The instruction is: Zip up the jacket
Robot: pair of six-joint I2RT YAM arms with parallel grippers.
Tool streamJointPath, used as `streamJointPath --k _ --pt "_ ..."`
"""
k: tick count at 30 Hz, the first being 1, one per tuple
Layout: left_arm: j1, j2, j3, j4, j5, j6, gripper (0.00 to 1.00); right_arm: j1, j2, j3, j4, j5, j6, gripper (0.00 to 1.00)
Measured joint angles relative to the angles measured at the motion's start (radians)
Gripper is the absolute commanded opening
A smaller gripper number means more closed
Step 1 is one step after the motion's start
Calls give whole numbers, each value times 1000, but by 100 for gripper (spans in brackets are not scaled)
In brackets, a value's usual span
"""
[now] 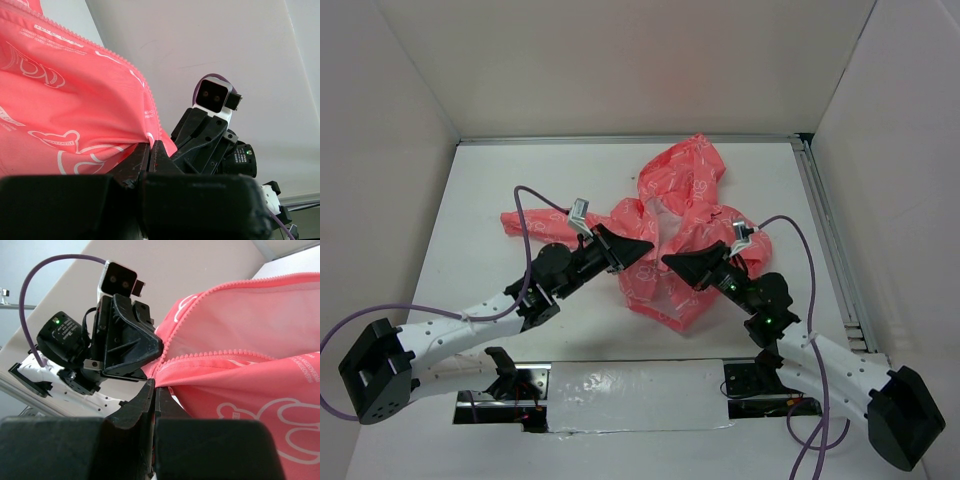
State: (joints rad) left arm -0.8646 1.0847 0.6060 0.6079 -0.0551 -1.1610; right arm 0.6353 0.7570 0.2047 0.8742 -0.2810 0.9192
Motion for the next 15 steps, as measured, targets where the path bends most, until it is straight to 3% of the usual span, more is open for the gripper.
streamJointPath --k 15 --pt "0 -13 -13 8 12 -1 0 0 -20 5 -2 -9 -4 0"
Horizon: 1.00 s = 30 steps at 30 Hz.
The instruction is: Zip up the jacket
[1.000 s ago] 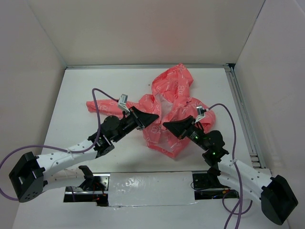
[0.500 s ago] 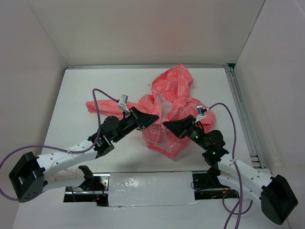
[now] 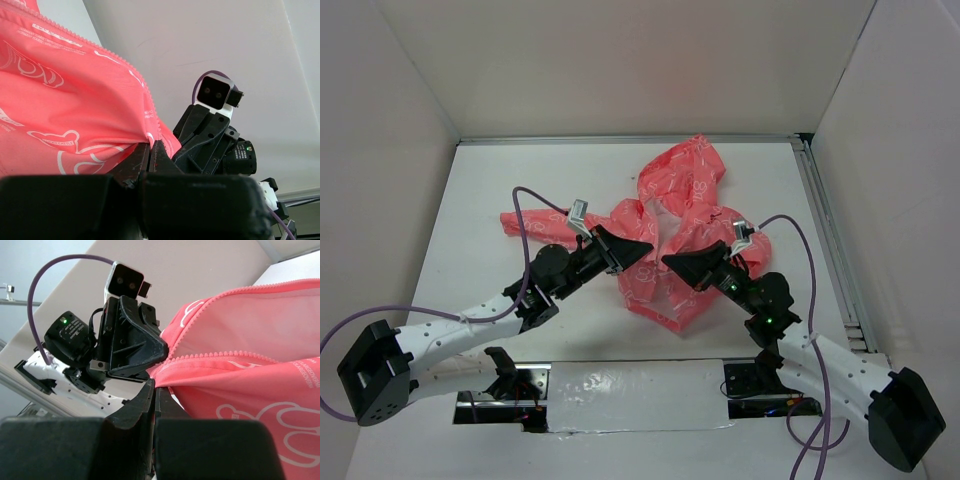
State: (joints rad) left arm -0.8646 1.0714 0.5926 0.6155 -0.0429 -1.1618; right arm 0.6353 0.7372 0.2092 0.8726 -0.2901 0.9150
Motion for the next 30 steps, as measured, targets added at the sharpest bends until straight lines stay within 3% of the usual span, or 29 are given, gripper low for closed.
streamJointPath --k 30 --pt "0 -1 0 13 14 30 0 2 -15 2 -67 -2 -12 0"
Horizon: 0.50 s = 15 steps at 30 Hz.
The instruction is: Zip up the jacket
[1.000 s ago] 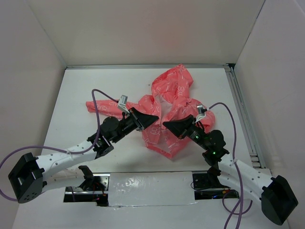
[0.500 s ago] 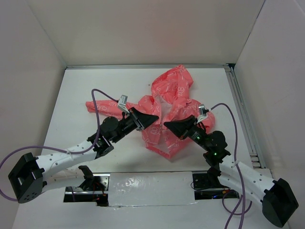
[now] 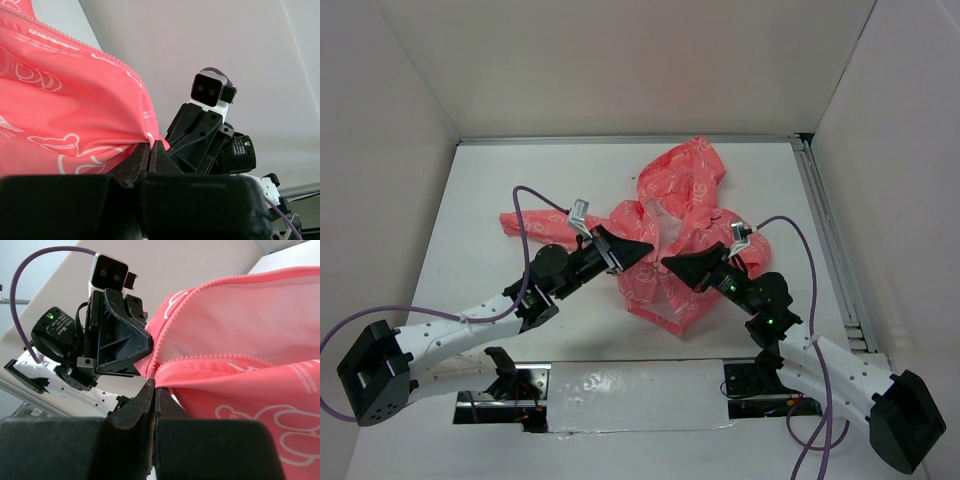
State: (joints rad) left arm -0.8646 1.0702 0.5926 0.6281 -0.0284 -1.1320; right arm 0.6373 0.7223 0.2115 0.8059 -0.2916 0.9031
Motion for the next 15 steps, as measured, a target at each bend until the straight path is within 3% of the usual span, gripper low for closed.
streamJointPath --k 15 --pt "0 0 0 -2 1 6 0 0 -21 0 1 0 -3 0"
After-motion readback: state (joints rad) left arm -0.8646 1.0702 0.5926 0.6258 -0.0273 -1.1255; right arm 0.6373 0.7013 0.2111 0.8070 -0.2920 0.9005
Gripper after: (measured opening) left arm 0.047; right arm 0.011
